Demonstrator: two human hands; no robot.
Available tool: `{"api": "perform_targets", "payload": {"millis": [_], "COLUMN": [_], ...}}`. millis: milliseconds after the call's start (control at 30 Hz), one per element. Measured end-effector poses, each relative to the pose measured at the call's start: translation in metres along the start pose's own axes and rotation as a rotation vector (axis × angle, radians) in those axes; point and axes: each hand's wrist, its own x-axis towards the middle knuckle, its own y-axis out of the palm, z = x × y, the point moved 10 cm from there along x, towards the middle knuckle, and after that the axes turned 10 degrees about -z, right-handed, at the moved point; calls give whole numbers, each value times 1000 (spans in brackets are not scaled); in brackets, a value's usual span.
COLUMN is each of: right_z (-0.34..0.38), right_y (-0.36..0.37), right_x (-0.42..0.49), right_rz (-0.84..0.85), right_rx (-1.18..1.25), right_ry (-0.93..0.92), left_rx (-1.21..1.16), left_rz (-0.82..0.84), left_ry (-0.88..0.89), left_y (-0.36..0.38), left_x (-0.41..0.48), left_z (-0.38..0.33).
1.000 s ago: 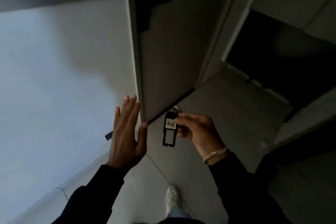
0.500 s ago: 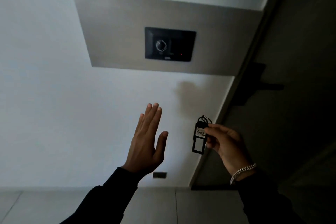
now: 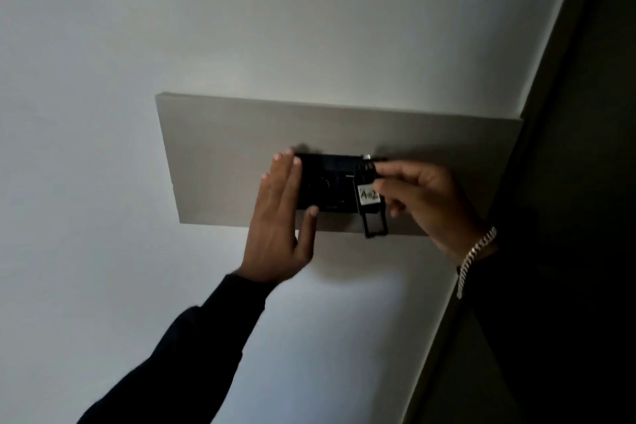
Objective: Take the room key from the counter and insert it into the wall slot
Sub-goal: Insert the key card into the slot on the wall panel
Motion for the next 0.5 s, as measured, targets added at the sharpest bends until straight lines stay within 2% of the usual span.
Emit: {"api": "perform_targets", "payload": {"millis": [100,200,300,500], "right_z": [46,65,50,36], "right_y": [6,5,8,10], "right_x": [29,43,53,57], "right_rz": [3,-78,-127,-129], "right_rx": [-40,-75,-37,-40], "right_ry": [-247,-441,-450,-486], "left_rx": [121,262,431,634], "left_rz": [-120,-143,-153,-224], "left_ry": [49,113,228,320], "left_y": [-1,7,14,15], "left_x": [39,64,70,66], "left_z": [8,17,28,51]}}
